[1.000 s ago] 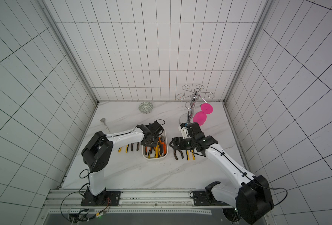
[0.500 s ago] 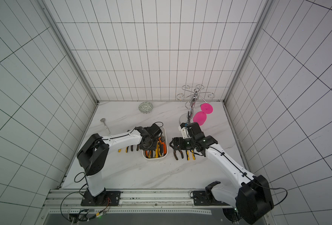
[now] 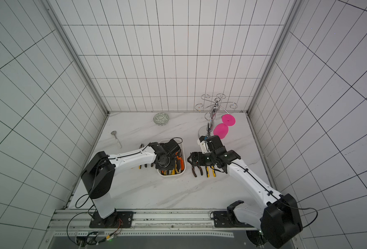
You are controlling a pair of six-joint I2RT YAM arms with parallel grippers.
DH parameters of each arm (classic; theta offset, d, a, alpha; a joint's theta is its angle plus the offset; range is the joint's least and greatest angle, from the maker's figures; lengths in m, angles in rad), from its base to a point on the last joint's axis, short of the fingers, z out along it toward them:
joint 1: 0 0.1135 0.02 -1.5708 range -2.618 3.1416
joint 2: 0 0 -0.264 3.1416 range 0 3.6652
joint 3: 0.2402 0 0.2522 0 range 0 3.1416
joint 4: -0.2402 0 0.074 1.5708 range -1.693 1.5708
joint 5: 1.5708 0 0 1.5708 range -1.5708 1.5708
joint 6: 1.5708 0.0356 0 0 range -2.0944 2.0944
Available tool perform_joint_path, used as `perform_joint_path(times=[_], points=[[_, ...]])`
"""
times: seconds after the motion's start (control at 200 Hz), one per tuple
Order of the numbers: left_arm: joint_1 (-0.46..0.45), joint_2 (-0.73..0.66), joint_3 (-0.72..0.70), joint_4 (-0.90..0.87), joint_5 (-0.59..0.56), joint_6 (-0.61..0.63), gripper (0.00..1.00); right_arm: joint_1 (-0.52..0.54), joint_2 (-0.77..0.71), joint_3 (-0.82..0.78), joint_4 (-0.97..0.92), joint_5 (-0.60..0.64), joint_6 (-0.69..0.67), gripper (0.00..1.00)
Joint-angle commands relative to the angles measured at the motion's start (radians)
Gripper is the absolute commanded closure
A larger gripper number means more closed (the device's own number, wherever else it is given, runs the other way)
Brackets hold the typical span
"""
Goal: Take the pliers out of the storage box
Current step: Adjust the pliers in the storage box, then pick up the pliers from the storage box.
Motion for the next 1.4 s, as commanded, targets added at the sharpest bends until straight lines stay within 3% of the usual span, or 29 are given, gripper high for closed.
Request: perform_joint_path(times=[0.0, 0.135, 0.24, 0.355, 0.61, 1.009, 1.394], points=[[0.0, 0.008, -0.012, 0.017, 0.028, -0.014, 0.73, 0.009, -0.002, 0.037, 0.0, -0.014, 0.001, 0.17], [0.001, 0.017, -0.016, 0.019, 0.009, -0.019, 0.66, 0.009, -0.004, 0.037, 0.0, -0.014, 0.0, 0.17], [0.001, 0.031, -0.028, 0.033, 0.01, -0.014, 0.66, 0.009, -0.002, 0.037, -0.001, -0.014, 0.001, 0.17], [0.001, 0.051, -0.024, 0.035, 0.021, -0.009, 0.72, 0.01, 0.001, 0.038, 0.002, -0.012, 0.001, 0.17], [0.0, 0.047, -0.006, 0.021, 0.009, -0.004, 1.0, 0.009, -0.013, 0.041, -0.003, 0.0, 0.001, 0.17], [-0.05, -0.025, 0.081, -0.085, -0.137, 0.041, 1.0, 0.008, -0.027, 0.059, 0.058, -0.061, 0.076, 0.17], [-0.121, -0.106, 0.217, -0.084, -0.146, 0.07, 1.0, -0.01, -0.023, 0.054, 0.23, -0.149, 0.27, 0.21]])
